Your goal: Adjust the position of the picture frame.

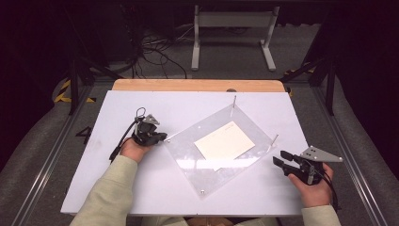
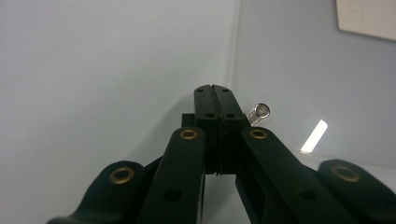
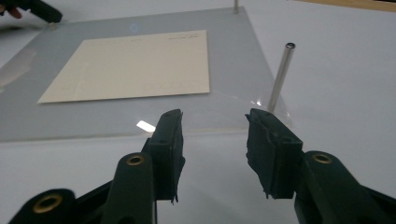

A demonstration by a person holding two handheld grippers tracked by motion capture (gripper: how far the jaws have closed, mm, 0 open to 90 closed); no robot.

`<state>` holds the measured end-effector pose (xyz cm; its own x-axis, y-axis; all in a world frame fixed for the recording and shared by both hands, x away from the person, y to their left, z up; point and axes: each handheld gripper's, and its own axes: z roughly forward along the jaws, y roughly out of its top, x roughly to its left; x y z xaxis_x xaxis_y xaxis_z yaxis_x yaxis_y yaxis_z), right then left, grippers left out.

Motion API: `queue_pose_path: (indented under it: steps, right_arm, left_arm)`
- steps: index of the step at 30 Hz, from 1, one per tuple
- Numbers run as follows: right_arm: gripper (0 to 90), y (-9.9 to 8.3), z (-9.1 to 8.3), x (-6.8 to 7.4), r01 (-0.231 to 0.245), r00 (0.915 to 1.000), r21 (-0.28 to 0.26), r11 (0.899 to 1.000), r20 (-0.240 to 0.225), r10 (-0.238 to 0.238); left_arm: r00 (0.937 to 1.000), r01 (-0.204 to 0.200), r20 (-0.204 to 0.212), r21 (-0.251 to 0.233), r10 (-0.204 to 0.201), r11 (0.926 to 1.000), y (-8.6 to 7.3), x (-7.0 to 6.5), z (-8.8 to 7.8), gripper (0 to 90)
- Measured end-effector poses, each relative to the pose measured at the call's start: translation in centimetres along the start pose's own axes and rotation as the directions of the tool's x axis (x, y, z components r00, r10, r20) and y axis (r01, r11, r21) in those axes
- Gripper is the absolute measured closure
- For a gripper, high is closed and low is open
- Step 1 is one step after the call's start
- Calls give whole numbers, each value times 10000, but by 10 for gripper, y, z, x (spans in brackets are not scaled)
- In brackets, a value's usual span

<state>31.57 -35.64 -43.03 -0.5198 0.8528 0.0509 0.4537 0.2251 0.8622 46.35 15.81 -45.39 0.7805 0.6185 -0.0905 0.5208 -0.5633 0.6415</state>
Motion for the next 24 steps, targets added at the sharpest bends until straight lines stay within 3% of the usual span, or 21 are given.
queue_pose_path:
  steps: [3, 7, 11, 18, 22, 24]
  right_arm:
    - [555, -1, -3, -8, -316, 9991, 23, 9995, 295, 315]
    - [554, -2, -4, -14, -469, 9974, 49, 9989, 545, 465]
    - [544, -5, -3, -20, -583, 9956, 211, 9981, 754, 565]
    - [535, -9, -1, -27, -848, 9933, 194, 9962, 809, 830]
    - [517, -5, 7, -33, -851, 9911, 334, 9958, 1057, 812]
    - [529, 0, 11, -37, -783, 9894, 440, 9960, 1263, 722]
  left_arm:
    - [9983, -436, 394, 323, 423, 9985, 1, -12, -1, 900]
    - [9957, -678, 663, 479, 646, 9965, 1, -22, -1, 900]
    - [9854, -1261, 1245, 747, 1162, 9892, 1, -41, -1, 900]
    - [9694, -1772, 1872, 860, 1588, 9804, 0, -59, 0, 900]
    - [9729, -1645, 1762, 714, 1499, 9838, -2, -62, 0, 897]
    - [9777, -1550, 1535, 651, 1435, 9858, -3, -63, -2, 878]
